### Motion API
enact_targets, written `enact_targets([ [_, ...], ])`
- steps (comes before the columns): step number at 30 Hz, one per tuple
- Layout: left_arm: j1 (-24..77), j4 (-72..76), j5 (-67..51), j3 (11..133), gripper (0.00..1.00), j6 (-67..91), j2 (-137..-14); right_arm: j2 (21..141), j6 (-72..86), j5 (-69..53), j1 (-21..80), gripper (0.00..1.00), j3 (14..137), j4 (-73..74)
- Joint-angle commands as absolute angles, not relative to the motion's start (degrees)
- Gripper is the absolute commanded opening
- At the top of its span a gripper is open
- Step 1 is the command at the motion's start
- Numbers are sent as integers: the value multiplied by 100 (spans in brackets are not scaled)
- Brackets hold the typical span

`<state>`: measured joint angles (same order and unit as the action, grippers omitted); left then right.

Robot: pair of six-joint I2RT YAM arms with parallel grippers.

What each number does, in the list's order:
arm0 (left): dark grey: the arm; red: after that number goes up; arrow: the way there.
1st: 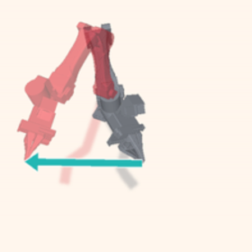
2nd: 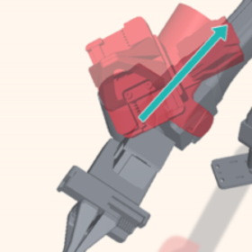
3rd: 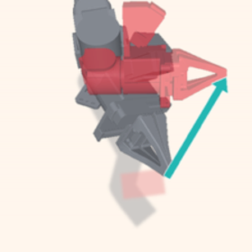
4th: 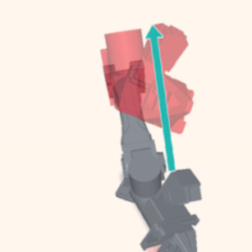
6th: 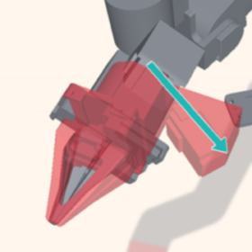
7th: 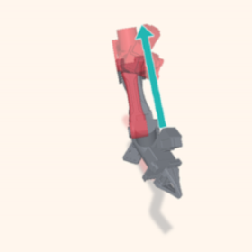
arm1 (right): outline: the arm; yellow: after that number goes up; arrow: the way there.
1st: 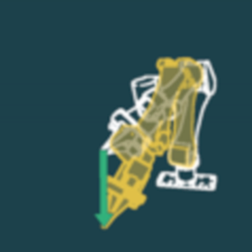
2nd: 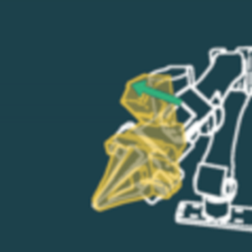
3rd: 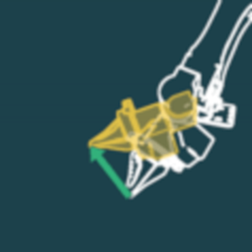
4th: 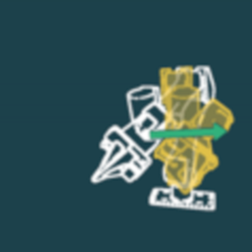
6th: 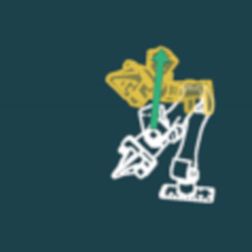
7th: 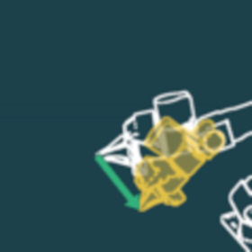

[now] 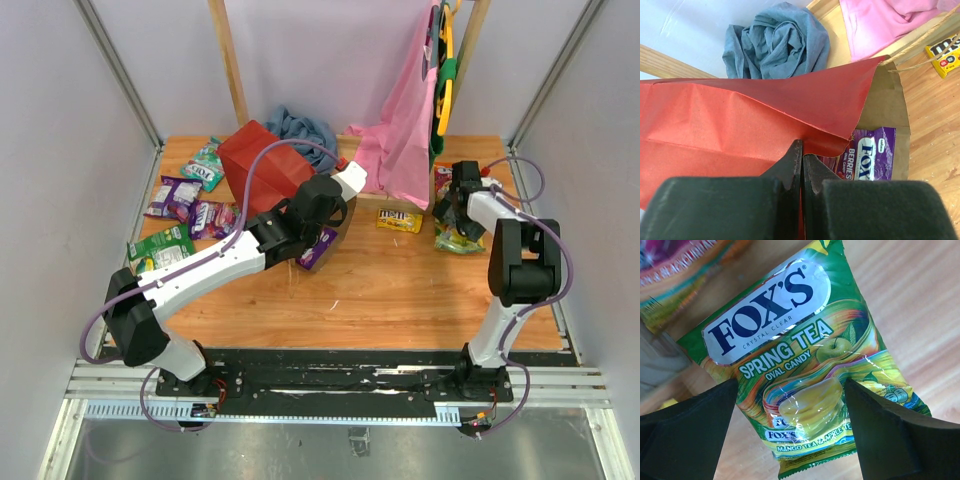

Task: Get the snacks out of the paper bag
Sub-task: Move the snack to the center of the board.

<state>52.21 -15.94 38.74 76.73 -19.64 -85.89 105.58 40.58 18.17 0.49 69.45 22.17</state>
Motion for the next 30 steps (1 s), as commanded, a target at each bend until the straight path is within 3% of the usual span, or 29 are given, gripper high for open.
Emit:
enact_targets([
  [1,5063,-1564,4025,7748,4,-2017,-8657,11055,3720,1346,-70,89,7234,2003],
  [24,4965,-1783,4069,7931,4,-1921,-8730,12274,3201,199,-559,89,9146,1362],
  [30,4965,-1875,4079,7968,4,-1858,-8602,11793,3210,-70,-579,92,8824,951],
])
